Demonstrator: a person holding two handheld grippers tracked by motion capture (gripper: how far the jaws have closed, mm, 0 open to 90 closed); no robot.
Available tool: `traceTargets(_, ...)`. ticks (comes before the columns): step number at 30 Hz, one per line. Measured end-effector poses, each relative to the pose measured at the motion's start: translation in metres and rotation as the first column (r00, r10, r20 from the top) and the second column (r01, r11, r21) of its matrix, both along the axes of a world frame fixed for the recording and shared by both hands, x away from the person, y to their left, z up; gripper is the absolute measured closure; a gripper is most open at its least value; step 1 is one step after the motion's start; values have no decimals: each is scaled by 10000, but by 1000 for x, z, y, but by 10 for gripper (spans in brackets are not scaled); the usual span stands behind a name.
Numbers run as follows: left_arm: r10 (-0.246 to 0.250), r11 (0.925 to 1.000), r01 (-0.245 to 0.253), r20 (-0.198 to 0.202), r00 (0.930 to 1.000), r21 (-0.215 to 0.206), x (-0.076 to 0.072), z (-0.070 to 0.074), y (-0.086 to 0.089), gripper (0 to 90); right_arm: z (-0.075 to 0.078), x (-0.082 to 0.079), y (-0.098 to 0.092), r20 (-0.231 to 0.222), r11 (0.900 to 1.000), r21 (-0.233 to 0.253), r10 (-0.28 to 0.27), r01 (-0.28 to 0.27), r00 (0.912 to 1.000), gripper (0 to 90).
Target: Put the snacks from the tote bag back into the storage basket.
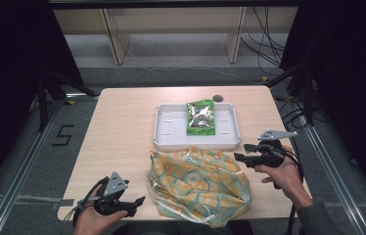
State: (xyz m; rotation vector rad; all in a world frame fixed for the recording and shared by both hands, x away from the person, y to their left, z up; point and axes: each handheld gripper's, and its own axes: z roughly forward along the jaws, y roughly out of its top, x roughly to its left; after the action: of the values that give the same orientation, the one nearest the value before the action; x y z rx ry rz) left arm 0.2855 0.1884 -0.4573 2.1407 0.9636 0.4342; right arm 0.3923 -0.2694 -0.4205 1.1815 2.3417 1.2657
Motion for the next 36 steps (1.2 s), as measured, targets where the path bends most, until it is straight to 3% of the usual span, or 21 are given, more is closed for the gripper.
traceTargets(2,-4,9998,4,1,10000,-192,-1,0,-1,235,-1,-2,-2,-78,9999,111,39,-38,10000,410)
traceTargets(3,-109,9999,109,48,9999,89,0,0,1,235,-1,-4,-3,-107,10000,76,-12,13,9999,404)
traceTargets(4,23,10000,-23,-12,10000,-1,0,0,0,235,-2,-7,-3,-179,9997,131,-216,218,9996,389)
traceTargets(7,17,10000,-17,-5,10000,4,0,0,0,235,-5,-11,-5,-332,9997,178,-149,155,9993,382)
traceTargets(12,20,9998,-20,-25,10000,-221,-1,0,-1,235,-6,-15,-12,-144,9997,50,-241,241,9996,371)
traceTargets(13,26,9998,-27,-27,10000,-211,-1,0,-1,235,-6,-18,-12,-361,9990,154,-409,415,9985,368)
traceTargets(17,-78,9999,79,104,9999,-63,0,0,0,235,-8,-20,-16,-154,9994,130,-323,325,9994,350)
traceTargets(18,-59,10000,59,93,9999,-65,0,0,0,235,-8,-22,-17,-224,9995,192,-246,250,9994,350)
traceTargets(19,-81,10000,82,102,9999,-18,0,1,1,235,-8,-26,-16,-458,9981,337,-504,519,9977,350)
traceTargets(24,-51,10000,52,99,9999,-37,0,0,1,235,-10,-33,-23,-255,9988,212,-433,438,9987,350)
traceTargets(25,-140,9998,139,74,9999,136,0,1,2,235,-10,-36,-23,-438,9982,267,-534,546,9976,350)
traceTargets(30,-55,10000,55,89,9999,16,0,0,1,235,-14,-45,-29,-617,9978,20,-659,661,9959,350)
traceTargets(32,-42,10000,42,95,9999,15,0,0,1,235,-17,-46,-34,-216,9987,-92,-494,492,9985,349)
traceTargets(33,-143,9997,142,62,9999,197,0,1,3,235,-18,-49,-33,-458,9975,8,-701,702,9965,348)
traceTargets(34,-35,10000,35,94,10000,1,0,0,1,235,-19,-50,-35,-352,9980,-146,-620,615,9975,348)
traceTargets(36,-19,10000,19,78,10000,13,0,0,1,235,-21,-53,-36,-532,9980,-49,-624,622,9966,347)
